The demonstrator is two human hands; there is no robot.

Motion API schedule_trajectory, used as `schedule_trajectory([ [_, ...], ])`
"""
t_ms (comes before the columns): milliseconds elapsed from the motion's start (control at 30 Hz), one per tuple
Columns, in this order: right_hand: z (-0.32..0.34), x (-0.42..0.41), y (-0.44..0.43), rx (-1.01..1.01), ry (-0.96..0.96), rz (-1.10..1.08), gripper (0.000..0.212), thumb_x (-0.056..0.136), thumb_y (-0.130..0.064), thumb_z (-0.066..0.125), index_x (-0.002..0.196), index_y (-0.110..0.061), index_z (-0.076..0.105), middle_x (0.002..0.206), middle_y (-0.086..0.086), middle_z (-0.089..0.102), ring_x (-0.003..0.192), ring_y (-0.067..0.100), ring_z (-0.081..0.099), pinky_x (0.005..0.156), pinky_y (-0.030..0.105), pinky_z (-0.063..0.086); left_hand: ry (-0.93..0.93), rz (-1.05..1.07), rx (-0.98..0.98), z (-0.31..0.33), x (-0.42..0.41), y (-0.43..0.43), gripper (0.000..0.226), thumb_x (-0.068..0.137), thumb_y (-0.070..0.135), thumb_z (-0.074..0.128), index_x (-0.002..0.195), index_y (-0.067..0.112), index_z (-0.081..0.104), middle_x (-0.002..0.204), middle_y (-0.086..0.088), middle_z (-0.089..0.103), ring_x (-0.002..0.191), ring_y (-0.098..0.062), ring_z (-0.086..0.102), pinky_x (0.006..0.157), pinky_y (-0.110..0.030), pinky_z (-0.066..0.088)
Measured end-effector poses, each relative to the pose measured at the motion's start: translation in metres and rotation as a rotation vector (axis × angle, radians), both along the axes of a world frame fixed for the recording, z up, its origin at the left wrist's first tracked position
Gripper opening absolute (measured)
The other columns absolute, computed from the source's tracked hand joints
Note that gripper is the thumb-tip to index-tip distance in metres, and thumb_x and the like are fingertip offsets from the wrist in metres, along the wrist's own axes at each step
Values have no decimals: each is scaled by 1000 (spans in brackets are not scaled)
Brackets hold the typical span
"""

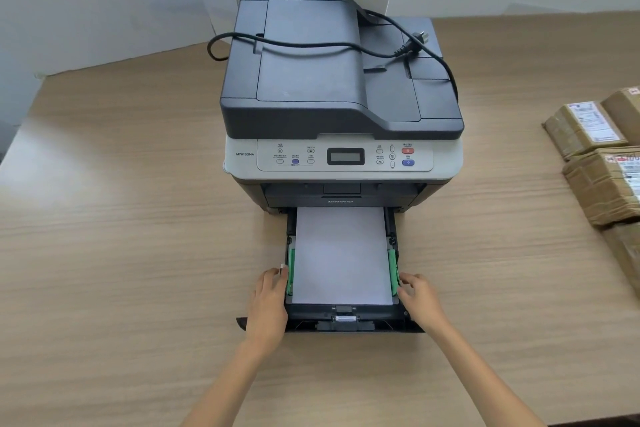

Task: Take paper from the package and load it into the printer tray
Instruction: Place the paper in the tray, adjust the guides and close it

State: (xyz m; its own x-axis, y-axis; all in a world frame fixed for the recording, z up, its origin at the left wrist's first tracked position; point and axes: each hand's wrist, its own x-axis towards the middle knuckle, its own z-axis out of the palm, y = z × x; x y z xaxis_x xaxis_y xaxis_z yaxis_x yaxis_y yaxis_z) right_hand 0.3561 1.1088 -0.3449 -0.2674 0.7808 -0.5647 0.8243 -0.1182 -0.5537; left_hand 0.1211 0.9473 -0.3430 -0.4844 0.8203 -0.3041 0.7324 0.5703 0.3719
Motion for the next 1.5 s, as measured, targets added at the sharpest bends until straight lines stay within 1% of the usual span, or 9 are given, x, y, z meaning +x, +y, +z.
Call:
schedule_trajectory([
  [133, -1, -1, 0, -67, 25, -35, 45, 93, -2, 50, 138, 2, 41, 140, 22, 43, 128, 34, 46, 109, 41, 38, 46, -55, -42, -3, 1, 1, 77, 74, -18, 46, 144, 9, 33, 146, -13, 37, 134, -30, 34, 97, -37, 45],
  [400, -1, 0, 1, -76, 26, -52, 45, 93, -2, 51, 137, -1, 43, 136, 21, 48, 120, 33, 53, 94, 33, 47, -122, 81, 21, -4, -2, 15, 67, 77, -20, 37, 139, 4, 41, 149, -15, 32, 140, -29, 23, 114, -35, 29],
  [600, -1, -2, 7, -37, -38, 58, 40, 91, -2, 53, 130, 3, 51, 125, 29, 56, 116, 40, 53, 96, 40, 45, -206, 141, -215, 3, -11, 46, 42, 82, -13, 38, 120, -4, 54, 152, -18, 26, 145, -32, 11, 117, -37, 21],
  [867, -6, -7, 10, -39, -100, 69, 29, 85, 0, 57, 107, 18, 57, 114, 38, 57, 97, 42, 58, 82, 41, 48, -332, 122, -422, 15, -28, 68, 34, 80, -11, 39, 109, -19, 55, 133, -31, 48, 127, -39, 41, 111, -42, 30],
  [933, -7, -8, 11, -46, -102, 65, 28, 85, 0, 58, 105, 19, 57, 113, 37, 58, 95, 41, 58, 80, 39, 47, -377, 133, -422, 16, -31, 68, 22, 79, -12, 38, 82, -11, 60, 130, -32, 51, 125, -39, 45, 108, -41, 33],
  [1033, -7, -8, 14, -50, -108, 65, 30, 85, -1, 61, 105, 21, 56, 117, 37, 57, 109, 47, 53, 90, 45, 44, -389, 133, -420, 17, -35, 67, 36, 79, -12, 37, 55, 13, 30, 129, -25, 50, 127, -35, 40, 111, -36, 28],
  [1167, 2, -9, 14, -97, -72, 84, 35, 89, -2, 58, 123, 6, 56, 130, 24, 57, 121, 38, 53, 98, 39, 44, -558, 206, -347, 7, -40, 59, 40, 78, -20, 32, 70, 10, 57, 98, -4, 57, 121, -26, 44, 100, -28, 35],
  [1267, 6, -8, 12, -124, -61, 114, 45, 91, -7, 58, 134, 0, 46, 137, 18, 53, 125, 32, 50, 98, 33, 43, -612, 290, -177, 9, -43, 45, 50, 82, -21, 30, 120, -4, 59, 138, -17, 50, 133, -29, 40, 108, -29, 32],
  [1500, 14, 12, 14, -95, -98, 42, 33, 89, -7, 58, 122, -5, 58, 106, 16, 67, 89, 22, 58, 85, 32, 48, -598, 392, -17, 8, -56, 10, 40, 90, -15, 34, 114, -2, 63, 126, -18, 62, 123, -27, 53, 105, -29, 35],
])
